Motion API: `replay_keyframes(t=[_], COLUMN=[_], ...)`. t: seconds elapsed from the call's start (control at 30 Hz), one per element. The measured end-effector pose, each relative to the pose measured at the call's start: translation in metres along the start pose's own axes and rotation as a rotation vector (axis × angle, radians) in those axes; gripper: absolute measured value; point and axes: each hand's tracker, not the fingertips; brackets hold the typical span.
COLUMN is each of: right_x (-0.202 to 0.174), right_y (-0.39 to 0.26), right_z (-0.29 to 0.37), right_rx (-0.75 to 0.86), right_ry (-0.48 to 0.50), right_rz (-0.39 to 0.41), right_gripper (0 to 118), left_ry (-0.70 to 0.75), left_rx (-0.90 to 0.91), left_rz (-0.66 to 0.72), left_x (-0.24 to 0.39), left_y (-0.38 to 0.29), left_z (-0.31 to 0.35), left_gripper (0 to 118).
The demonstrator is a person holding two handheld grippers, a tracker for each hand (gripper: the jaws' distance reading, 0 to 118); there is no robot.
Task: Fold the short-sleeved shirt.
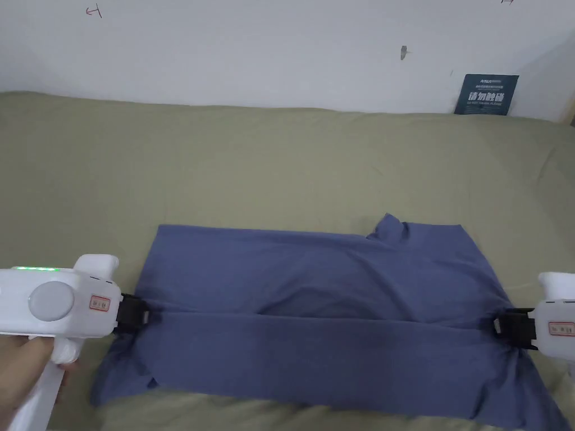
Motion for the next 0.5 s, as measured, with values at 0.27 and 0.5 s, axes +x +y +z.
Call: replay_keyframes(t=[0.27, 0.5], right_x=[0.0, 0.006], right_y=[-0.045, -0.082], right_z=[0.048, 0.074], right_rx=[0.039, 0.03], right_ry=[-0.021, -0.015], right_rz=[0.001, 0.005], right_gripper=[38, 0], left_ry=[0.057, -0.001], left_rx=[0.08, 0.055], left_rz=[0.025, 0.045], left_x=[-0.009, -0.005], left_y=[-0.041, -0.076], left_z=[0.058, 0.071], left_gripper=[9, 18])
